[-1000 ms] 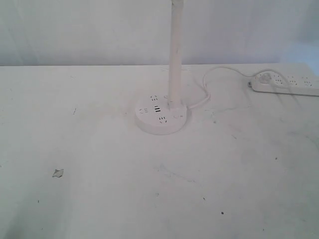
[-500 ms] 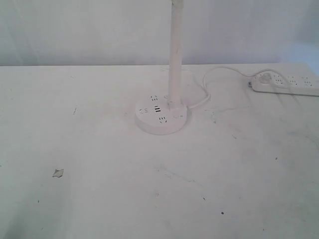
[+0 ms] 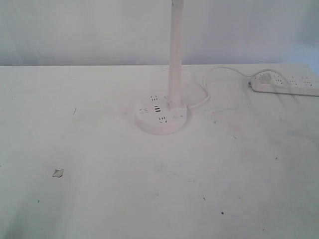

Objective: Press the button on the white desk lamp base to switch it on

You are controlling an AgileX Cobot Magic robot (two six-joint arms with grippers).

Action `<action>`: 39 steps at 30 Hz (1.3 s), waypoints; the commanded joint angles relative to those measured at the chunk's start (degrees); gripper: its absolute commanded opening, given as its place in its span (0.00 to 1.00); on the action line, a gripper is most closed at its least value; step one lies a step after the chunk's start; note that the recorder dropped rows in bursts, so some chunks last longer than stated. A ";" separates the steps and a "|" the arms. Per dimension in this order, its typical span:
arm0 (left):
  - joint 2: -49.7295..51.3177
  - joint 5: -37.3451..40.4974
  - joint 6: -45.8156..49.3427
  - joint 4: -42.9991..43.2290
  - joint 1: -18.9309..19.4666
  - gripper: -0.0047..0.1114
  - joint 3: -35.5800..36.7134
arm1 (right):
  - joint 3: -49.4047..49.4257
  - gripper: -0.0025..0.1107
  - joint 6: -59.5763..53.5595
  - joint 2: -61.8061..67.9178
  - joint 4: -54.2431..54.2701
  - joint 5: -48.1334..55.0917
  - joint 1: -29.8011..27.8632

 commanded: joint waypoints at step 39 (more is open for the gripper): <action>-0.18 -0.09 -0.07 -0.01 -0.47 0.04 0.11 | -41.19 0.02 -0.13 51.87 -21.85 68.81 -0.16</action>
